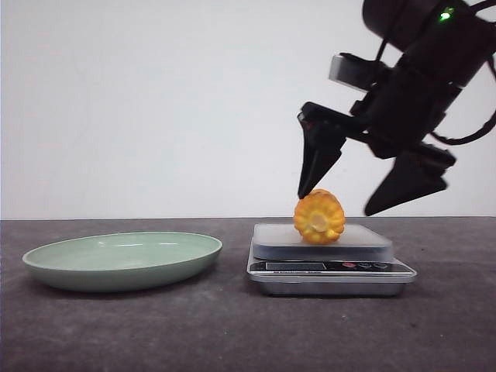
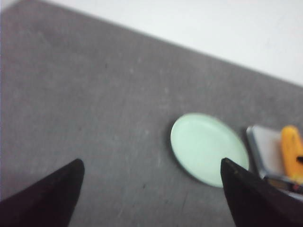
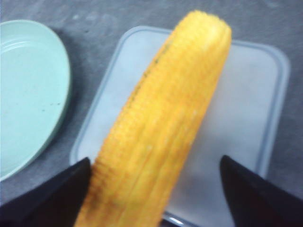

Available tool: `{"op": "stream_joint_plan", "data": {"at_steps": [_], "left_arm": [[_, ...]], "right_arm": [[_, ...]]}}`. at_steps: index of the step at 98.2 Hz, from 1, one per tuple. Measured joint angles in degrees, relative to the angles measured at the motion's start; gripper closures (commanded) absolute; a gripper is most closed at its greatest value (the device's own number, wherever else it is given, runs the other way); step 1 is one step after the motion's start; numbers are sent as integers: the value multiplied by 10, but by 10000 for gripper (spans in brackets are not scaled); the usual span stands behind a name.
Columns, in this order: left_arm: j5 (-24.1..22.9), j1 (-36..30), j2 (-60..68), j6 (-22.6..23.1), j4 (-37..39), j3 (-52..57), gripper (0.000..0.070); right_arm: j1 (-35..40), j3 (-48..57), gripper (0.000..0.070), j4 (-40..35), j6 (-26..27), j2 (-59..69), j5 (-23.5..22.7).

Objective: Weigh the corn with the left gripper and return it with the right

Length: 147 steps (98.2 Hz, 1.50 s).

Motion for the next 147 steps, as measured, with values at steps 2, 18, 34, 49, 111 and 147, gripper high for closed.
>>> {"op": "stream_joint_plan", "data": {"at_steps": [2, 18, 34, 49, 111, 147], "left_arm": [[0, 0, 0, 0, 0, -4, 150], [1, 0, 0, 0, 19, -12, 150], [1, 0, 0, 2, 25, -12, 150], [1, 0, 0, 2, 26, -12, 150], [2, 0, 0, 9, 66, -12, 150], [2, 0, 0, 21, 69, -12, 150]], "right_arm": [[2, 1, 353, 0, 2, 2, 0], [18, 1, 700, 7, 5, 6, 2], [24, 2, 700, 16, 5, 7, 16], [25, 21, 700, -20, 3, 0, 17], [186, 274, 700, -108, -25, 40, 31], [217, 290, 700, -62, 11, 201, 50]]}}
